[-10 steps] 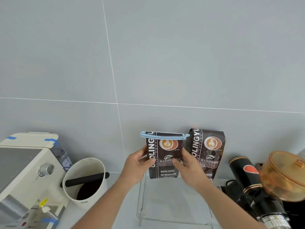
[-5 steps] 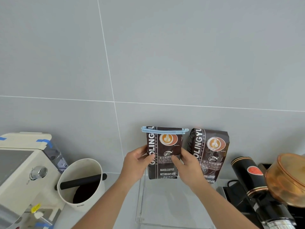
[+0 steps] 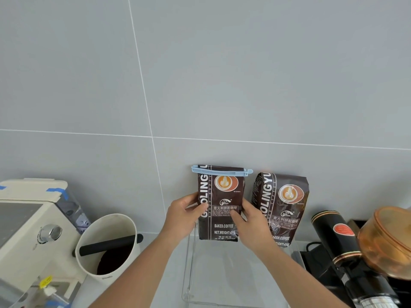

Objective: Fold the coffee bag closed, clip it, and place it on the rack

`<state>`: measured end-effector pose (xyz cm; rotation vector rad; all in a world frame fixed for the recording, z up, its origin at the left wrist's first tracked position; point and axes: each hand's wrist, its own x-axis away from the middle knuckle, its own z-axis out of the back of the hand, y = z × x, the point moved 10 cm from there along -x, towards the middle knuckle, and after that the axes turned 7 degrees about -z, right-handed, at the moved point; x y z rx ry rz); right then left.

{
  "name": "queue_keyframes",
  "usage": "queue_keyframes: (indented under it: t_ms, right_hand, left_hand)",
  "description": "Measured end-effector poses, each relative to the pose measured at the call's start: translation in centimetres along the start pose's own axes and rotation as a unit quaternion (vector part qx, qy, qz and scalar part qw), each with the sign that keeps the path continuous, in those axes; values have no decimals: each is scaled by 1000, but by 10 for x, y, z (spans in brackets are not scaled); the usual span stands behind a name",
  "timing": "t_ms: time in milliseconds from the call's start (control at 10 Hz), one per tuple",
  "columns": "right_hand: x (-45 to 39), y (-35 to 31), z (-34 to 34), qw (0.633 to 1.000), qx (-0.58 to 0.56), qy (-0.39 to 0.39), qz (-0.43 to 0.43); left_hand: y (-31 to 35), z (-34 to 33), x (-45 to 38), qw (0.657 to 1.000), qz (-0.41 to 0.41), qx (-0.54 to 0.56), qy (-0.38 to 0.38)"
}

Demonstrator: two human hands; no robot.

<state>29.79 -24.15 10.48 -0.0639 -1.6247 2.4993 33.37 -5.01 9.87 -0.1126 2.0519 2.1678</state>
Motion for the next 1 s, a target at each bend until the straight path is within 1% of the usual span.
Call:
queue_keyframes:
  t_ms: [200,400,600,700,800,900,1000]
  right_hand:
    - [0,-1,3,1000,12,-2,-5]
    - [1,0,2,1000,8,-5,-14]
    - [6,-5,3,999,-24,-26,-33]
    - [8,-8,8,999,-23,-34,-36]
    - [19,-27,19,999,-11,-49,-13]
    - [30,-35,25,997,-26,-78,-11]
    - [39,-43,37,992,-85,-85,-30]
  left_hand:
    - [3,2,-3,999,-8,-35,-1]
    - [3,2,-3,999,-3,-42,0]
    - [14,6,0,995,0,-99,16]
    - [24,6,5,993,4,-115,10]
    - [30,12,13,996,20,-85,13]
    - [39,21,27,997,53,-39,30]
    - [62,18,42,998,60,4,9]
